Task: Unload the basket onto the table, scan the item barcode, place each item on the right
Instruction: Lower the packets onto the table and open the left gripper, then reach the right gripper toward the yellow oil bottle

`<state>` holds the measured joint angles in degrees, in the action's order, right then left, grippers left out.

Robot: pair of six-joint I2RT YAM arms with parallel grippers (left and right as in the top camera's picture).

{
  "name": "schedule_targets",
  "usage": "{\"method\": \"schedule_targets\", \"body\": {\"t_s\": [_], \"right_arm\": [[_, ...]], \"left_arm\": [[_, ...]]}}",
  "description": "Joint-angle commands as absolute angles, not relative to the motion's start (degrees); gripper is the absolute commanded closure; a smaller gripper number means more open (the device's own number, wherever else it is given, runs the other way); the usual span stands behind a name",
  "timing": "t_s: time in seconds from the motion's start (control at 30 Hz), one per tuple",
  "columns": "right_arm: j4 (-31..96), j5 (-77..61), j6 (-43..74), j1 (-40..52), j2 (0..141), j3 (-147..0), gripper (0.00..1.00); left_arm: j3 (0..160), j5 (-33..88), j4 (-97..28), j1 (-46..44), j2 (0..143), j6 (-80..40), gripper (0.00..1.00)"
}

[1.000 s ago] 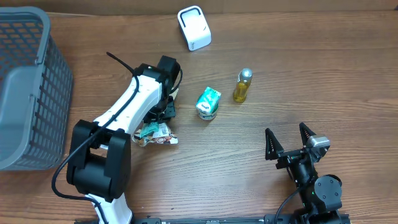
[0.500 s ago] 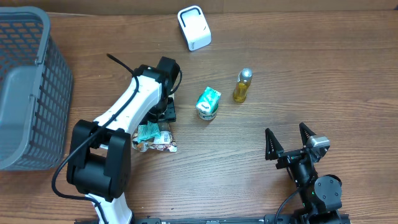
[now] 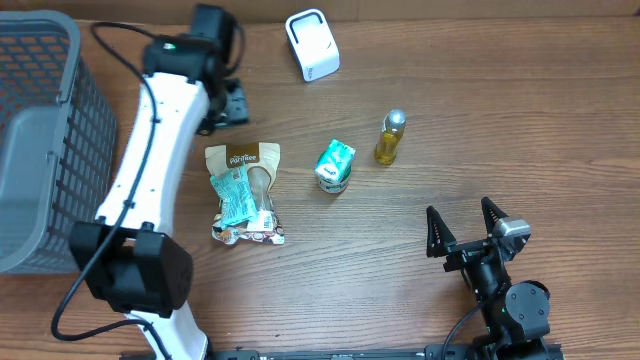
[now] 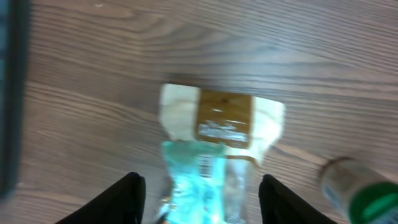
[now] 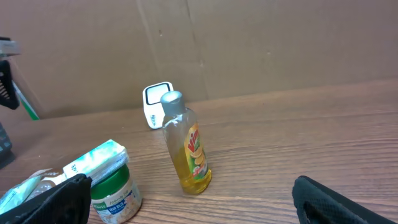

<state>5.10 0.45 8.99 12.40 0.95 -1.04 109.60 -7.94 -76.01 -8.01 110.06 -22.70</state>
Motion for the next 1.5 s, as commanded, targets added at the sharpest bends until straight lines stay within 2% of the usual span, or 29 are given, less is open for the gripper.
{"method": "schedule_targets", "body": {"t_s": [0.0,0.17,0.2,0.27,0.3,1.47], "right_arm": [[4.8,0.9,9.2,12.3,0.7,-0.5,0.0],[4.8,0.9,9.2,12.3,0.7,-0.5,0.0],[4.8,0.9,9.2,12.3,0.7,-0.5,0.0],[4.8,0.9,9.2,12.3,0.7,-0.5,0.0],[4.8,0.9,9.2,12.3,0.7,-0.5,0.0],[4.6,1.3,9.2,12.3,0.7,-0.5,0.0]], "left_arm": [[110.7,-7.9,-76.4,-3.8,109.8,-16.7,0.38],[110.7,-8.1,-75.0,1.8,109.8,-16.2,0.32],[110.7,-8.1,-74.7,2.6,109.8,-16.2,0.27],[110.7,-8.1,-74.6,3.7,109.8,-16.3,0.07],[110.7,-7.9,-74.5,4.1,109.8,-16.3,0.0],[110.7,-7.4,-74.5,4.1,109.8,-16.3,0.0]]}}
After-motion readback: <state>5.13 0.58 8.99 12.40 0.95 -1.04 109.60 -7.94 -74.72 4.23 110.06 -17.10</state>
